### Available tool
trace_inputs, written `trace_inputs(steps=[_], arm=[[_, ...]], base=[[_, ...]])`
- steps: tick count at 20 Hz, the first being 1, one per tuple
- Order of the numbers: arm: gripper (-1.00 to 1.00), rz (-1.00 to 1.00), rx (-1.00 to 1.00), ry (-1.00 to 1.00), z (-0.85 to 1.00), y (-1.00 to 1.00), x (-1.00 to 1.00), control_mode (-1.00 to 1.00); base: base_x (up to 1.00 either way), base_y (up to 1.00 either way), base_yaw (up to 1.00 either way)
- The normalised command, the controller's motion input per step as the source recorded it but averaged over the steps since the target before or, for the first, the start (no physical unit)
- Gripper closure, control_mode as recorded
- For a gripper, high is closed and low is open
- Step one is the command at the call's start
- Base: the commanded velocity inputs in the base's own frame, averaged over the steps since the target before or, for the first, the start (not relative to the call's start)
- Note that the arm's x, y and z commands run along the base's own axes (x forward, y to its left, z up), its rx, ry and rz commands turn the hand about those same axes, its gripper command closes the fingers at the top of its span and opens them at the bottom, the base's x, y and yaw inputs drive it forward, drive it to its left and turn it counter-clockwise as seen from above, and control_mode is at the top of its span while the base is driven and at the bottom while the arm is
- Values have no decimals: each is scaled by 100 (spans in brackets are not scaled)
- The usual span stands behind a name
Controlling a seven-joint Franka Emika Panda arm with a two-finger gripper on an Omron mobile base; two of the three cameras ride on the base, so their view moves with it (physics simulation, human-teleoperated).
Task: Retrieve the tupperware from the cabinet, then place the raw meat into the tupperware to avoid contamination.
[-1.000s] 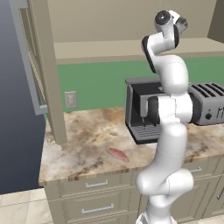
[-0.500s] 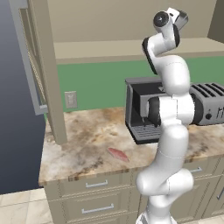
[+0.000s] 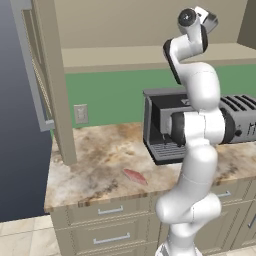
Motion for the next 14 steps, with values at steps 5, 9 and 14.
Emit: trace_inputs(steps=[5, 9, 14], arm=[[100, -4, 0, -4, 0, 5, -51, -100], [100, -6, 0, -1, 0, 8, -60, -100], [100, -6, 0, -2, 0, 10, -67, -100]], base=[[0, 0, 0], [0, 0, 0], [0, 0, 0]])
